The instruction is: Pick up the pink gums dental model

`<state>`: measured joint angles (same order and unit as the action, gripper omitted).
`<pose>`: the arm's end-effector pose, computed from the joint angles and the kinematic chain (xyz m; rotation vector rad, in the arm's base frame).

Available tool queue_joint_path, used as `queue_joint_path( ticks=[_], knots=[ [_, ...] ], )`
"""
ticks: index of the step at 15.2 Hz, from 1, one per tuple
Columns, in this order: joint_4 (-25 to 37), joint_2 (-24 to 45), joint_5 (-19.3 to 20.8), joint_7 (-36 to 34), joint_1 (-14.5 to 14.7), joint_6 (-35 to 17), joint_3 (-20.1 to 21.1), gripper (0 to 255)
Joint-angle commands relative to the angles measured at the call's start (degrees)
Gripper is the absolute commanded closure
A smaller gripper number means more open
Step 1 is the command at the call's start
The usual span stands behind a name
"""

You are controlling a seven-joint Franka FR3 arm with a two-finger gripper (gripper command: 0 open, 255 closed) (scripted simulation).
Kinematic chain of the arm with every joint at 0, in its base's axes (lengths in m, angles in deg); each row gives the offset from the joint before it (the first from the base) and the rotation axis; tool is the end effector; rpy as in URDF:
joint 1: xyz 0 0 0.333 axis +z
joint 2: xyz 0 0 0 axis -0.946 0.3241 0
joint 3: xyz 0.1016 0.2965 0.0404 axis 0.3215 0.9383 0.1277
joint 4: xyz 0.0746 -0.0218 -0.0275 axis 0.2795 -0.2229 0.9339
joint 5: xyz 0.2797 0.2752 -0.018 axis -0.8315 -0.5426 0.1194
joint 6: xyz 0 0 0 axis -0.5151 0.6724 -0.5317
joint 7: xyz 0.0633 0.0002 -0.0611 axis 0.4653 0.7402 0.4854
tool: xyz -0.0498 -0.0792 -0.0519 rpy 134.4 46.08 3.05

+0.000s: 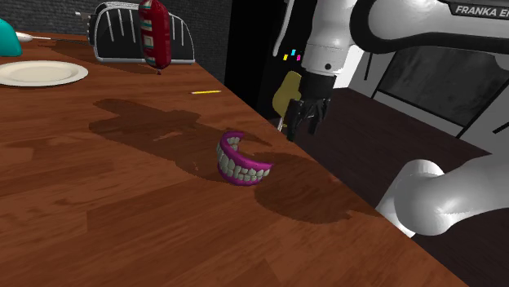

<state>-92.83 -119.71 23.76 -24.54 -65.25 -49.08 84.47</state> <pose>0.3170 0.1592 0.5541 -3.0697 0.1578 0.1706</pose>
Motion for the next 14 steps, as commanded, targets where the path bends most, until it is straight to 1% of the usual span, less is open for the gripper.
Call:
queue_joint_path(
  ticks=[1,8,14],
  knots=[
    [1.6,2.0,-1.8,-1.7,0.6,-1.6,1.5,0],
    [8.8,10.7,-6.2,-7.9,2.3,-7.5,7.3,0],
    [17.0,19.2,-7.4,-13.5,3.2,-12.1,12.2,0]
  ],
)
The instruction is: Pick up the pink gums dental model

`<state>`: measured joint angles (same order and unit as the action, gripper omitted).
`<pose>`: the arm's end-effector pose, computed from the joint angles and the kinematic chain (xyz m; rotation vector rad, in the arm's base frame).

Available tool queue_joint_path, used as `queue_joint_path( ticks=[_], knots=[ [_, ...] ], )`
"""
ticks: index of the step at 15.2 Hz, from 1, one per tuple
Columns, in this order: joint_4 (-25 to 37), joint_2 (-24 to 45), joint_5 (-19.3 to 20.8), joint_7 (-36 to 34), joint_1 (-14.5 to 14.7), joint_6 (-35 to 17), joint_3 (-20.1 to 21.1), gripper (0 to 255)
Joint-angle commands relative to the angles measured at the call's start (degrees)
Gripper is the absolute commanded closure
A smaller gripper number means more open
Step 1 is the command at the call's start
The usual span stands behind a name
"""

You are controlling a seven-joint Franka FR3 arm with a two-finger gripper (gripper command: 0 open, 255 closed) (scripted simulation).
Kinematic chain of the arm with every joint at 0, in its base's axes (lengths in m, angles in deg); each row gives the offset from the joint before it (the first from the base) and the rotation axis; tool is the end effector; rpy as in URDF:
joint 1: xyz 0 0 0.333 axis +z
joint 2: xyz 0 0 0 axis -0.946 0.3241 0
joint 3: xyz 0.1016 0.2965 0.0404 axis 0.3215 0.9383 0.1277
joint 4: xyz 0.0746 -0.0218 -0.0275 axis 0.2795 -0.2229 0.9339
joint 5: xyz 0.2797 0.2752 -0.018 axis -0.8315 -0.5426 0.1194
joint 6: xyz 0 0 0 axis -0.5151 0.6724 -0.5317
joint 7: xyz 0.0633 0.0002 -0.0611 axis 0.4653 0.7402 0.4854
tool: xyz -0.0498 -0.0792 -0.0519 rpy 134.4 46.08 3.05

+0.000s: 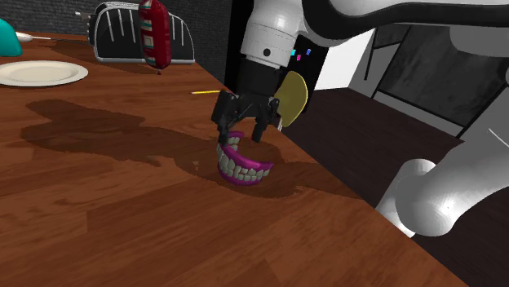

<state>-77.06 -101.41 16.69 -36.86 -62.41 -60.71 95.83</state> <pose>0.3631 0.3108 0.5680 -2.9181 0.1310 0.1030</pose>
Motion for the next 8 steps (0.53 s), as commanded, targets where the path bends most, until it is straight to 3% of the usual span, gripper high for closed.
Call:
queue_joint_path(
  ticks=[1,8],
  knots=[
    [2.7,2.4,-0.2,-2.1,0.5,-1.2,1.6,0],
    [-1.6,2.6,-0.8,-1.1,0.7,-5.7,2.2,0]
  ],
)
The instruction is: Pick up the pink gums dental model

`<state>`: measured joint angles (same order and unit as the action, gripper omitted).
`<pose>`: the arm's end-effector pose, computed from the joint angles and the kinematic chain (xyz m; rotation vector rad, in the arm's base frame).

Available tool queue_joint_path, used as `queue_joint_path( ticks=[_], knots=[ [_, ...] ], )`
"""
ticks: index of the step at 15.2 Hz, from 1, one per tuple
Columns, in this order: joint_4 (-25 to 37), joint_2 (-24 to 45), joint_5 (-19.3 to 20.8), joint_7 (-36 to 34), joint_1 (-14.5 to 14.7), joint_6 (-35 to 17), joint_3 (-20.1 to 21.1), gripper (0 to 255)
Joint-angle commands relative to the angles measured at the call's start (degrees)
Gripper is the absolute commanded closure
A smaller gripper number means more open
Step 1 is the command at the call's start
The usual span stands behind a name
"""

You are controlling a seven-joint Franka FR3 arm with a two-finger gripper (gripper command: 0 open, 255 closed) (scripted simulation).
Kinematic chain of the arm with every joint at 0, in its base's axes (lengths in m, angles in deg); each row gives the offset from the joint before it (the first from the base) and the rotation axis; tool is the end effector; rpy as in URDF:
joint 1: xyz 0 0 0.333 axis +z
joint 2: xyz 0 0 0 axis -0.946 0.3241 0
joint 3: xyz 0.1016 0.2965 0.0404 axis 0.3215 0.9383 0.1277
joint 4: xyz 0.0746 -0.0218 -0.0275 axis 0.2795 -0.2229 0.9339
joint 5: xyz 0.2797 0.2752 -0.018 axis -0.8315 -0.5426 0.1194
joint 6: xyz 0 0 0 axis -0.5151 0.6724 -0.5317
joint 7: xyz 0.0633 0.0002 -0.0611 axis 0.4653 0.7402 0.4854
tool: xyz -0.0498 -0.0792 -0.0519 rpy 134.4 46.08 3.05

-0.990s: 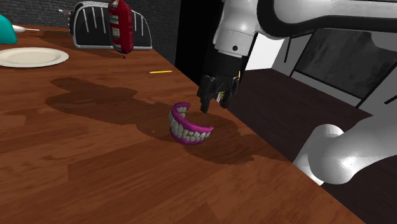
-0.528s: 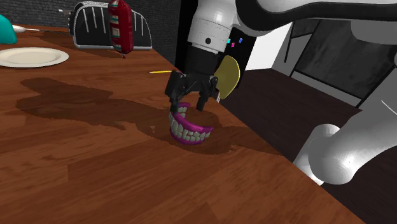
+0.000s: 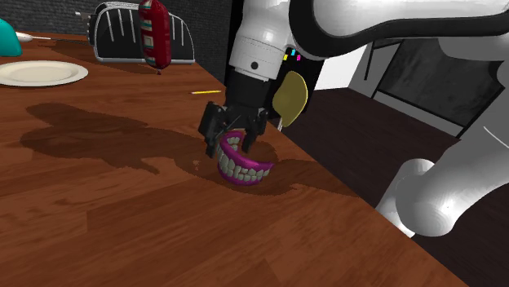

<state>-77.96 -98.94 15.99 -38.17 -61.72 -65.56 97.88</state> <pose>0.3647 0.3333 0.5479 -2.8946 0.1281 0.0952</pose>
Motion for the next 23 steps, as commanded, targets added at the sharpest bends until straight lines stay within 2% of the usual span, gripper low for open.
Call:
queue_joint_path(
  ticks=[1,3,4,13,23],
  knots=[
    [-1.8,0.2,-0.2,0.4,0.1,-2.0,0.3,0],
    [-1.8,0.2,-0.2,0.4,0.1,-2.0,0.3,0],
    [-1.9,0.1,-0.2,0.4,0.1,-2.1,0.3,255],
    [-1.8,0.2,-0.2,0.4,0.1,-2.0,0.3,255],
    [5.6,0.1,0.7,-1.3,-0.3,5.4,-0.6,255]
  ],
)
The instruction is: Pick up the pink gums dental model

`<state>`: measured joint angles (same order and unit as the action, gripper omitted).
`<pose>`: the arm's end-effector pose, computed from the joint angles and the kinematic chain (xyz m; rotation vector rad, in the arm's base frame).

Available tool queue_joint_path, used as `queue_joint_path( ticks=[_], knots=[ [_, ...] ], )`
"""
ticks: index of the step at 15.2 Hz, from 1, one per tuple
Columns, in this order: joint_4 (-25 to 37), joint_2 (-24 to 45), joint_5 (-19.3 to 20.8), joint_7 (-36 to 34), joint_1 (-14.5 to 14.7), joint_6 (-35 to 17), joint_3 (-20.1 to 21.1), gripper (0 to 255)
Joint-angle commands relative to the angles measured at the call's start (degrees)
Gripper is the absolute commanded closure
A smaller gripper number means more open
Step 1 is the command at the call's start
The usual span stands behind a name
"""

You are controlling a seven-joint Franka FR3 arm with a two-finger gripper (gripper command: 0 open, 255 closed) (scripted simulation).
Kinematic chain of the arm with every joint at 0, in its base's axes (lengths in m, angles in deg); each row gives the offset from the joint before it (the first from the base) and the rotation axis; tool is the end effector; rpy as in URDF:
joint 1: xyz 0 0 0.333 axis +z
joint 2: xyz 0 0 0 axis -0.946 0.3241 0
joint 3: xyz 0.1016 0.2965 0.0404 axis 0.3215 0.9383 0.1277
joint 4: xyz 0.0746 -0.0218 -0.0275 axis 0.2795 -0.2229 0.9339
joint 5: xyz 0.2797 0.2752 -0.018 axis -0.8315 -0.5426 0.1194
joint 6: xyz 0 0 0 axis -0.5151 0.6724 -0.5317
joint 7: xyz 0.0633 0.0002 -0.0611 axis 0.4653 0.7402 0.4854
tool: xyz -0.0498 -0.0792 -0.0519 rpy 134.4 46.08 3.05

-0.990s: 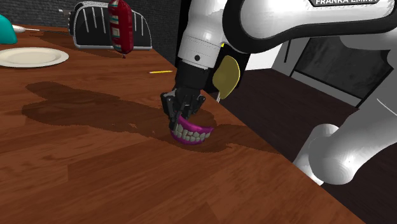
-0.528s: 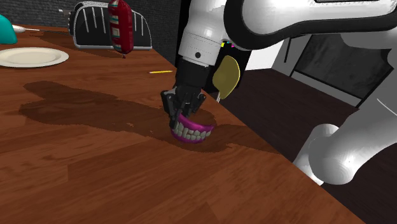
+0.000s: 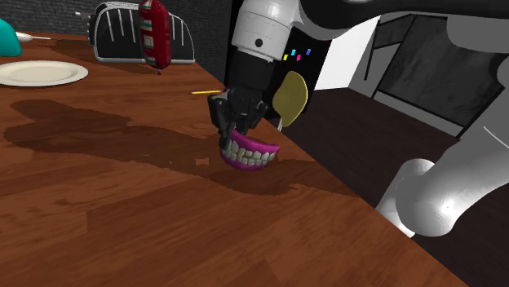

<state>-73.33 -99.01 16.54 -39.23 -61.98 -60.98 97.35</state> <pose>0.3645 0.3330 0.5808 -2.8943 0.1282 0.0947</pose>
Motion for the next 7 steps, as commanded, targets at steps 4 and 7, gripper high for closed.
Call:
queue_joint_path(
  ticks=[4,7],
  knots=[
    [4.3,0.5,0.6,-1.0,-0.2,3.7,-0.3,255],
    [5.3,0.6,0.7,-1.3,-0.3,4.6,-0.3,255]
  ],
)
